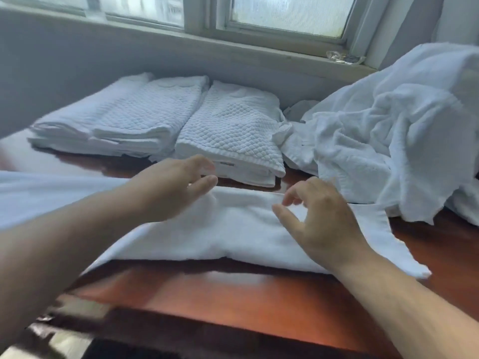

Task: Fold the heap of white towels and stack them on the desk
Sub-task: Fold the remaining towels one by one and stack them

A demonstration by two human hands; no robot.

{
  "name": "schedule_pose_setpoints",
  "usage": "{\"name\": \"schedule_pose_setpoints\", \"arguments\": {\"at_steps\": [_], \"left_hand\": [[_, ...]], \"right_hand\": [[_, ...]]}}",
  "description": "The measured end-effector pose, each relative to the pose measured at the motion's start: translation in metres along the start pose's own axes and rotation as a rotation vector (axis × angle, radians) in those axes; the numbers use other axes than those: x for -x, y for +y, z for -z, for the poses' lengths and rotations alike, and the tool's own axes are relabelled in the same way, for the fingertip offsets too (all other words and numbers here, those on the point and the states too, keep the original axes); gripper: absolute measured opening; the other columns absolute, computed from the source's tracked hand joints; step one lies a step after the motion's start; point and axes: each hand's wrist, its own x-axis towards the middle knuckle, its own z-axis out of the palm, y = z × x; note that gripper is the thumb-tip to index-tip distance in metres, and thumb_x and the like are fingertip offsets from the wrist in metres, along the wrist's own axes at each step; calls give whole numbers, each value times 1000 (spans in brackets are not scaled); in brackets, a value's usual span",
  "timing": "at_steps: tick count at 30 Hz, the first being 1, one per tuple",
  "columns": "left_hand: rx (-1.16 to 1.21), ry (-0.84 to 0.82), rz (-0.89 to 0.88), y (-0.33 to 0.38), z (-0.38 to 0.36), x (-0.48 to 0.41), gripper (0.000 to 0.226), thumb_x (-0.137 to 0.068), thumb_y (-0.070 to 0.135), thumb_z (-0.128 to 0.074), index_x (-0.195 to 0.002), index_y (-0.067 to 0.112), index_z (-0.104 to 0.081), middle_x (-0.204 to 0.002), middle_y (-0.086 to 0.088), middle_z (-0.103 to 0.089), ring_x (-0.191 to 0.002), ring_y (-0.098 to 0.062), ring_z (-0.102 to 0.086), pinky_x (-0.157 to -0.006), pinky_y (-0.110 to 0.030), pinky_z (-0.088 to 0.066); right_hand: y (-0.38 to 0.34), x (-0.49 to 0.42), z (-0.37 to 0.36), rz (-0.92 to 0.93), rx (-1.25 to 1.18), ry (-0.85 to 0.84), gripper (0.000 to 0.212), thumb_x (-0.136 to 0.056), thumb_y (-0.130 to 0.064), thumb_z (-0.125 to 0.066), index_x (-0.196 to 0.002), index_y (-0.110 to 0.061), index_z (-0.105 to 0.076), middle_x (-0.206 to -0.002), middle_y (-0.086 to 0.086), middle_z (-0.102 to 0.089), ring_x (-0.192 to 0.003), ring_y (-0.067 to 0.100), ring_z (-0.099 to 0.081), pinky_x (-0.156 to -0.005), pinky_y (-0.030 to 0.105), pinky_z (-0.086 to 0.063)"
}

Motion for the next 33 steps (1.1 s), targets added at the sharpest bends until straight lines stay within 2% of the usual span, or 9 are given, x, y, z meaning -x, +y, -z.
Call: {"name": "schedule_pose_setpoints", "arguments": {"at_steps": [5, 9, 13, 17, 21, 25, 29, 31, 33], "left_hand": [[183, 215, 232, -76, 54, 82, 21, -100, 44, -45, -98, 39, -65, -87, 16, -68, -82, 2, -60, -80, -35, -48], [248, 315, 343, -118, 77, 147, 21, -103, 31, -49, -94, 33, -67, -85, 10, -69, -70, 5, -59, -73, -33, -46], [331, 382, 425, -142, 80, 190, 20, -104, 25, -51, -97, 30, -69, -89, 10, -70, -79, 8, -61, -77, -27, -43], [385, 381, 409, -156, 79, 209, 21, -96, 39, -53, -99, 32, -73, -97, 25, -71, -100, 6, -61, -87, -20, -43], [422, 344, 383, -163, 75, 211, 33, -91, 47, -44, -98, 35, -74, -104, 29, -69, -104, 11, -59, -87, -13, -41], [547, 341, 363, -176, 75, 211, 36, -96, 46, -44, -104, 29, -74, -107, 23, -72, -103, 7, -64, -86, -13, -47], [688, 393, 376, -185, 79, 209, 36, -107, 28, -40, -104, 17, -74, -104, 5, -77, -105, -8, -69, -85, -20, -50], [744, 361, 406, -185, 84, 207, 45, -107, 32, -33, -106, 13, -74, -105, 1, -77, -106, -12, -69, -88, -28, -49], [813, 319, 424, -186, 90, 207, 57, -103, 45, -29, -108, 10, -74, -107, -1, -77, -108, -16, -69, -92, -29, -50]], "right_hand": [[-98, -25, -47, 230, -204, -238, 23, -88, -46, -71, -98, -26, -69, -104, -5, -61, -106, 18, -51, -98, 31, -38], [-169, -44, -80, 475, -164, -426, 57, -82, -63, -69, -130, -36, -59, -134, -11, -51, -130, 12, -37, -110, 33, -32], [-209, -50, -109, 654, -30, -565, 83, -74, -77, -64, -145, -40, -44, -147, -11, -42, -138, 14, -31, -114, 34, -25], [-224, -41, -119, 847, -30, -446, 71, -74, -80, -58, -128, -34, -59, -125, -6, -53, -116, 19, -48, -100, 38, -44], [-232, -32, -123, 941, -32, -513, 51, -77, -74, -62, -107, -33, -68, -108, -11, -56, -102, 14, -48, -88, 32, -42], [-243, -33, -123, 899, -187, -464, 20, -92, -44, -68, -91, -24, -70, -92, -9, -59, -90, 14, -51, -81, 29, -42], [-249, -47, -117, 671, -424, -456, 16, -96, -38, -63, -91, -24, -60, -70, -15, -55, -67, 9, -50, -63, 27, -41], [-251, -60, -116, 601, -478, -420, 15, -98, -36, -63, -87, -30, -55, -59, -12, -53, -58, 10, -49, -55, 19, -37], [-254, -76, -117, 521, -519, -383, 19, -97, -35, -62, -83, -34, -51, -64, -10, -59, -52, 7, -48, -51, 15, -35]]}}
